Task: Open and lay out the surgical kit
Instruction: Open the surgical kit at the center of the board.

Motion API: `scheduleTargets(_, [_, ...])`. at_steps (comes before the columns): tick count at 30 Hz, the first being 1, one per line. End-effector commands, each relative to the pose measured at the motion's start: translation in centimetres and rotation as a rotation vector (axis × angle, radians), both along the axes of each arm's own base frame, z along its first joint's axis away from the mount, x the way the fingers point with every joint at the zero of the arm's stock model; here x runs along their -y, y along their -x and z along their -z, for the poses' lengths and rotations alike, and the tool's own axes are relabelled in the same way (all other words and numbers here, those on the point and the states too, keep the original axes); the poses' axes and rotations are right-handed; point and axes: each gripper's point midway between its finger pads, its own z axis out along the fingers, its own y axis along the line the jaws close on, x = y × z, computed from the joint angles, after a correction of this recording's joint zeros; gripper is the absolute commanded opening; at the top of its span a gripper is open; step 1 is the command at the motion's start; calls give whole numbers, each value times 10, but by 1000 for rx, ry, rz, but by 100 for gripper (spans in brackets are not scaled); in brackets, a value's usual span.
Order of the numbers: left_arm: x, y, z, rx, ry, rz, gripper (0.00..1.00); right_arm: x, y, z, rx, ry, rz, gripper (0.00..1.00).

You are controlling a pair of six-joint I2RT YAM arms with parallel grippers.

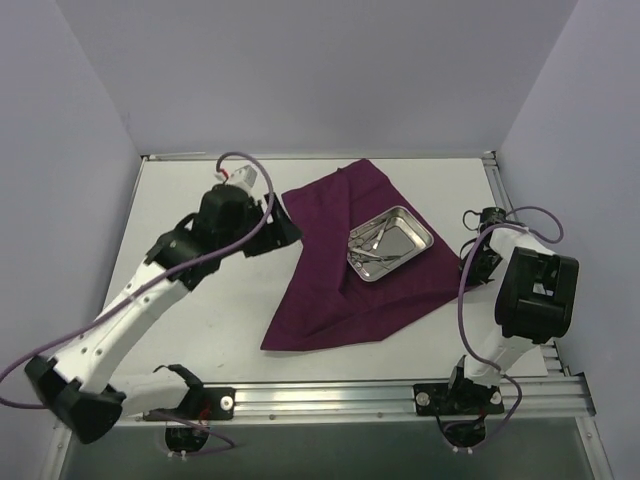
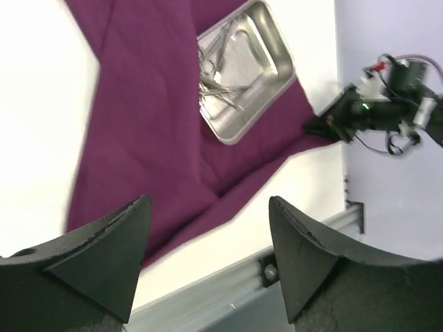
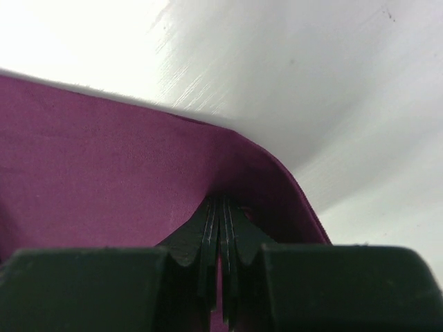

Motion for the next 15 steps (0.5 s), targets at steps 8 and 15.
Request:
scheduleTargets(8, [56,-186,36,91,-78,420,77,-23,3,29,7,-90,-110,0])
scheduleTargets(15, [103,-250,67,190,-24,598,77,-28,13,34,-8,-105,-125,0])
